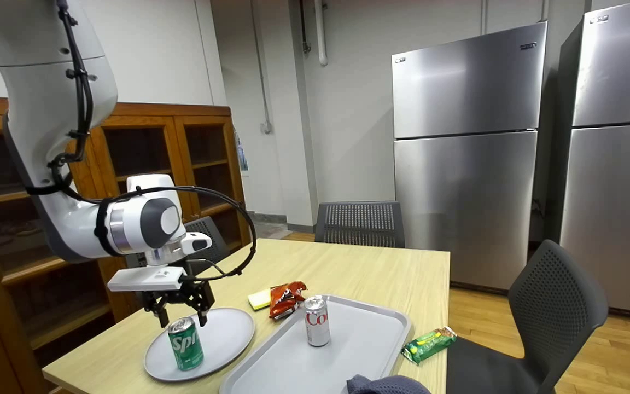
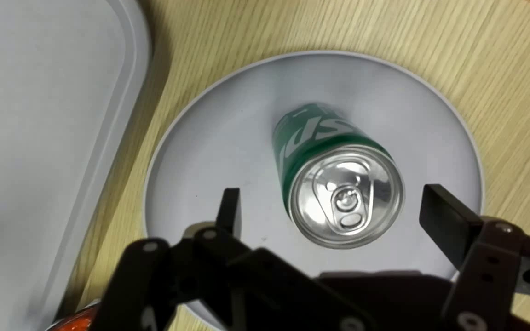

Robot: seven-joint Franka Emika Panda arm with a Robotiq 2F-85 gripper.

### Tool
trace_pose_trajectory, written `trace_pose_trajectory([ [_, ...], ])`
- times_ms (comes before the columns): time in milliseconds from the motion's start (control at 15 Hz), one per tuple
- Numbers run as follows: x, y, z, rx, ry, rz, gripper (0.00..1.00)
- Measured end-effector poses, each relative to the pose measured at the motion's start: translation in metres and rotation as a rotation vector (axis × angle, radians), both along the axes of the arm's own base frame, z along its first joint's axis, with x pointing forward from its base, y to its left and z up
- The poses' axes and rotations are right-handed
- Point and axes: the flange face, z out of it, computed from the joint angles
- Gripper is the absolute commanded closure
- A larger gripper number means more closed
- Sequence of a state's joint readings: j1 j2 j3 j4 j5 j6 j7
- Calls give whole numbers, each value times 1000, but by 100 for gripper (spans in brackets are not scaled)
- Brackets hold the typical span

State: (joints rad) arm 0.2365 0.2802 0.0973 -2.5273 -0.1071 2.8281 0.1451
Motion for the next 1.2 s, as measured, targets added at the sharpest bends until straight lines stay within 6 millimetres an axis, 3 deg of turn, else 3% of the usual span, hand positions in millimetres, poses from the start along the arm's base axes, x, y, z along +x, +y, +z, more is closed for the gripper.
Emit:
trace_pose_trajectory([
  [467, 5, 3, -12, -6, 13, 1, 0],
  [1200, 7, 3, -13, -10, 12, -3, 0],
])
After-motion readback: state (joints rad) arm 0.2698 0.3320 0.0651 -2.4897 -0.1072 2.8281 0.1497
